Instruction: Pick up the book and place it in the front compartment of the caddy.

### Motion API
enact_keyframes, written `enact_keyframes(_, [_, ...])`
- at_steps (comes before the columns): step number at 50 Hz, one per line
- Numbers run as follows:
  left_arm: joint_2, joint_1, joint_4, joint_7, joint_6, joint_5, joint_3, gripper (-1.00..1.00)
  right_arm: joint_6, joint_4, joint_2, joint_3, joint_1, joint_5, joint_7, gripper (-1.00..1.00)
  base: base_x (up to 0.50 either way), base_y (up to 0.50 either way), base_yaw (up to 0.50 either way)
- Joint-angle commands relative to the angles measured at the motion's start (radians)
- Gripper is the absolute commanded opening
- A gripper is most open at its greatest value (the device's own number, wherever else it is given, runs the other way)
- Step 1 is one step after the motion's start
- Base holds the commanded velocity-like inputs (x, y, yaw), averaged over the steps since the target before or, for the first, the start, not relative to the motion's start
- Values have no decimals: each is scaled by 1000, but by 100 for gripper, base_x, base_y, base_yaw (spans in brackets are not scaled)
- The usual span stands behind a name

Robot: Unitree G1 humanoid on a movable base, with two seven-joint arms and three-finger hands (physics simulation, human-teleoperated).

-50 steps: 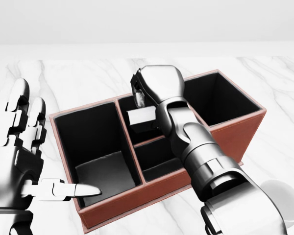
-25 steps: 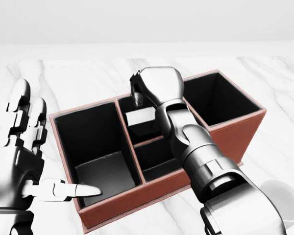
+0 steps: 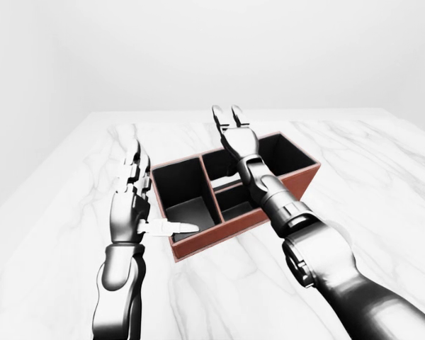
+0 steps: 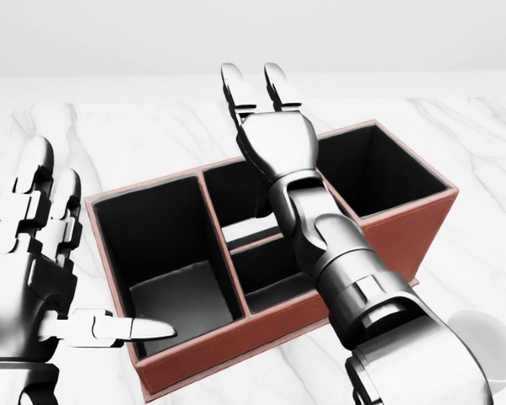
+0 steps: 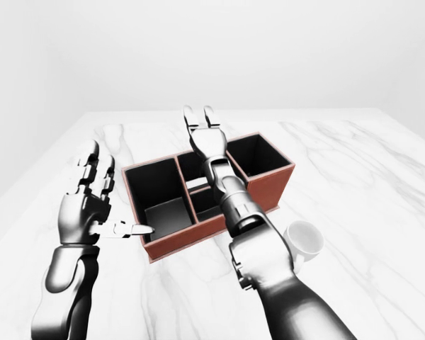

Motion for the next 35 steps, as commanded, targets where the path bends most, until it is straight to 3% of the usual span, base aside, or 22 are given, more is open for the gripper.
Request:
enact_keyframes(1, [0, 1, -9, 1, 0, 2, -2, 100, 0, -5, -3, -2, 4, -1, 2, 100, 0, 0, 0])
enact_keyframes(25, [-3, 0, -19, 11, 0, -10, 4, 100, 0, -196, -27, -39, 75, 153, 106, 100, 0, 0, 0])
enact_keyframes(35, [-2, -7, 1, 17, 0, -16, 12, 100, 0, -602, -51, -69, 208, 230, 300, 100, 0, 0, 0])
